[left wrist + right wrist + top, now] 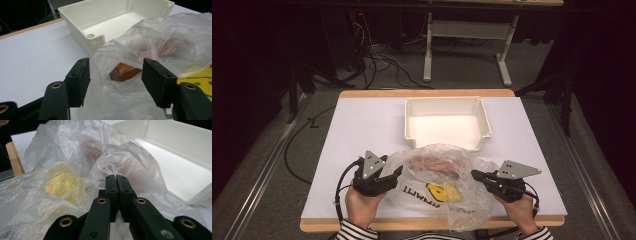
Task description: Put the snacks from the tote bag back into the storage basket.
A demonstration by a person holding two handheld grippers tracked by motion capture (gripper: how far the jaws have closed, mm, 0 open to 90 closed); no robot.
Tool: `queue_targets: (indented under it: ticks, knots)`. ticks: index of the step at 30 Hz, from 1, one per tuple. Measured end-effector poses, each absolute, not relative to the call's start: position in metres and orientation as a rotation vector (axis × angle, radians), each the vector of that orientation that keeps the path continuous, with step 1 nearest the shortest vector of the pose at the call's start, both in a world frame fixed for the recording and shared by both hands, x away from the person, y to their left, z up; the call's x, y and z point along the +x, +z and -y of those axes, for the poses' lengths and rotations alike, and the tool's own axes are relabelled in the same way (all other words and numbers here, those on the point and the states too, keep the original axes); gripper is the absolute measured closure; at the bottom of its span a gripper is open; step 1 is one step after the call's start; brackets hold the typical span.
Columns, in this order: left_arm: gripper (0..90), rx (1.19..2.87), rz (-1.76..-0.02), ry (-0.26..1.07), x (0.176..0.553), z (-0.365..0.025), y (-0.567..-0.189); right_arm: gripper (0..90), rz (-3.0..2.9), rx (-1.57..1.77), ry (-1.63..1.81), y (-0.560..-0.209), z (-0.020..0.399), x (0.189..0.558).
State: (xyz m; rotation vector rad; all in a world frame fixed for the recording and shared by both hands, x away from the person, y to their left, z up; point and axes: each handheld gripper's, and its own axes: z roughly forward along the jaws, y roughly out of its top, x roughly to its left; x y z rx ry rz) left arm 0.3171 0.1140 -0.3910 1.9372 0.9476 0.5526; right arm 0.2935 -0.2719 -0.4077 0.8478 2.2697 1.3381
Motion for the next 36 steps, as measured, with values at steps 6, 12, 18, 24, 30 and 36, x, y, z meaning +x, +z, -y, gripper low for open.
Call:
queue_targets:
  ticks: [6,12,18,24,30,36]
  knots:
    - [52.1,1.958,-0.971,0.497,0.328,-0.114,-0.401,88.8,-2.241,0.858,1.356,-0.401,0.276,0.297]
    - [56.0,2.027,-0.973,0.445,0.337,-0.104,-0.410,88.8,-2.211,0.861,1.373,-0.397,0.280,0.300]
    - [42.4,2.079,-0.959,0.422,0.340,-0.090,-0.419,88.8,-2.192,0.882,1.397,-0.394,0.284,0.304]
    - [40.3,2.118,-0.957,0.394,0.347,-0.081,-0.430,88.8,-2.157,0.886,1.410,-0.388,0.288,0.306]
    - [44.0,2.154,-0.953,0.373,0.353,-0.074,-0.437,88.8,-2.142,0.893,1.396,-0.385,0.291,0.310]
    - [55.9,2.184,-0.950,0.358,0.358,-0.072,-0.442,88.8,-2.124,0.924,1.397,-0.386,0.295,0.314]
